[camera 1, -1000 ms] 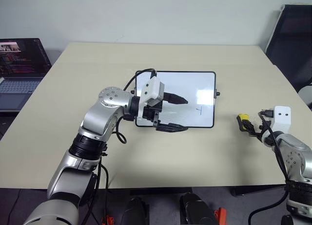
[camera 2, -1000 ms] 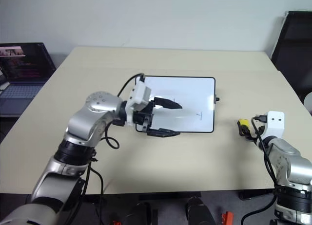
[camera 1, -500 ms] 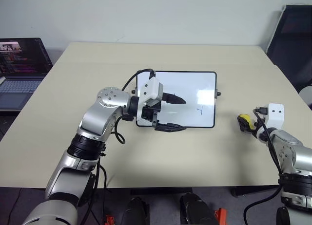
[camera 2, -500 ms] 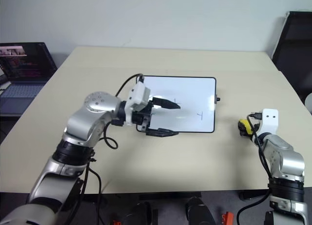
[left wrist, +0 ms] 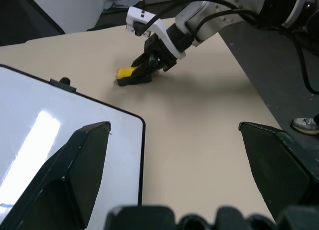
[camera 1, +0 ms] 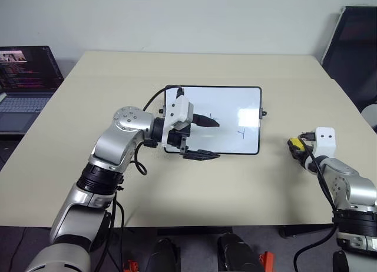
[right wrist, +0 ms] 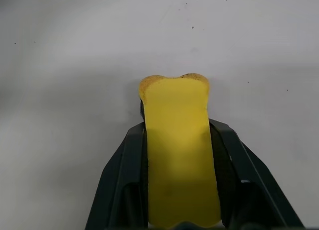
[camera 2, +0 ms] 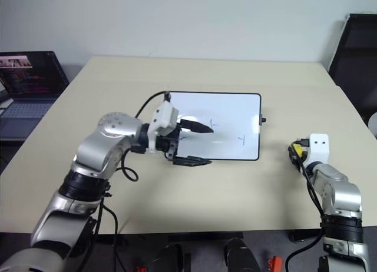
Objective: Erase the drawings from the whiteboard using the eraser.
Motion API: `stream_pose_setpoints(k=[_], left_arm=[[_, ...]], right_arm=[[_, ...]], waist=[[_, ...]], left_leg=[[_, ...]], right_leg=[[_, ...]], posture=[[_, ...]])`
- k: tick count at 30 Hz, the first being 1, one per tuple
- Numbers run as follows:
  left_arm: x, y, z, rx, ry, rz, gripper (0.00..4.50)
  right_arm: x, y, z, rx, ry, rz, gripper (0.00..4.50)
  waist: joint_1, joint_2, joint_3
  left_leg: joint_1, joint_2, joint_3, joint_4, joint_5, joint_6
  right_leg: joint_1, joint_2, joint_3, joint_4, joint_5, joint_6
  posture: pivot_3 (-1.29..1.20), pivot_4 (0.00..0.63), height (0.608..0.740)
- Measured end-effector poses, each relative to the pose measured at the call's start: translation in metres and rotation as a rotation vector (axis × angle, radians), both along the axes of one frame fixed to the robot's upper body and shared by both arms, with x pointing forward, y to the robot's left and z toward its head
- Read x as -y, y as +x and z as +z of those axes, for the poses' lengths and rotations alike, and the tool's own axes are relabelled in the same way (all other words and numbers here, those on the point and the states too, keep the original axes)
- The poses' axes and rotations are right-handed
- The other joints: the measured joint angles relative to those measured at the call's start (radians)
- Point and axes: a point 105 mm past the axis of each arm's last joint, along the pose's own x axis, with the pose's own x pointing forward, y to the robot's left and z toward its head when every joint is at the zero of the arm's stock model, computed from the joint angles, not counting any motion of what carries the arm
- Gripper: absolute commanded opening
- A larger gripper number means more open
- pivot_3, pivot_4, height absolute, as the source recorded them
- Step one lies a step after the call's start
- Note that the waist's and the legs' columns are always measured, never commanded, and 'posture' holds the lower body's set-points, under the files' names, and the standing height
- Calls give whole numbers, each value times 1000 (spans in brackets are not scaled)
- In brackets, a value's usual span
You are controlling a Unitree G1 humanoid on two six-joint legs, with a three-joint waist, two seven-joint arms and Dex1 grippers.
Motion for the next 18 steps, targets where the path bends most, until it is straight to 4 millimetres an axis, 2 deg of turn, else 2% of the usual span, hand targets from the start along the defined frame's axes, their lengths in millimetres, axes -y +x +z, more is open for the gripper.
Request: stream_pose_setpoints(k=[4,9,12,16,18], left_arm=[[-13,7,-2,-22,-26,90,4500],[-47,5,-18,-89,-29,244,4500],[-60,2,-28,-122,-21,310,4500],[-63,-2,-26,-108,-35,346,4500],[-64,-4,-25,-104,-53,359,4500]], right_arm=[[-5,-4,7,30,-18,19,1271],[-20,-21,17,84,-98,113,1271],[-45,-31,25,127,-118,224,1271],[-81,-42,42,179,-122,375,1271],[-98,-48,45,175,-182,461,1271]], waist=[[-1,0,0],[-1,0,0],[1,0,0],[3,0,0],[3,0,0]], left_leg=[[0,0,0,0,0,0],[0,1,0,-2,0,0],[0,1,0,-1,0,0],[0,1,0,3,0,0],[0,0,0,4,0,0]], right_leg=[[0,0,0,1,0,0],[-1,0,0,0,-1,0],[-1,0,0,0,-2,-2],[0,0,0,1,-3,-5],[1,0,0,1,-3,-5]], posture=[[0,150,740],[0,150,740],[0,150,740],[0,150,740],[0,150,740]])
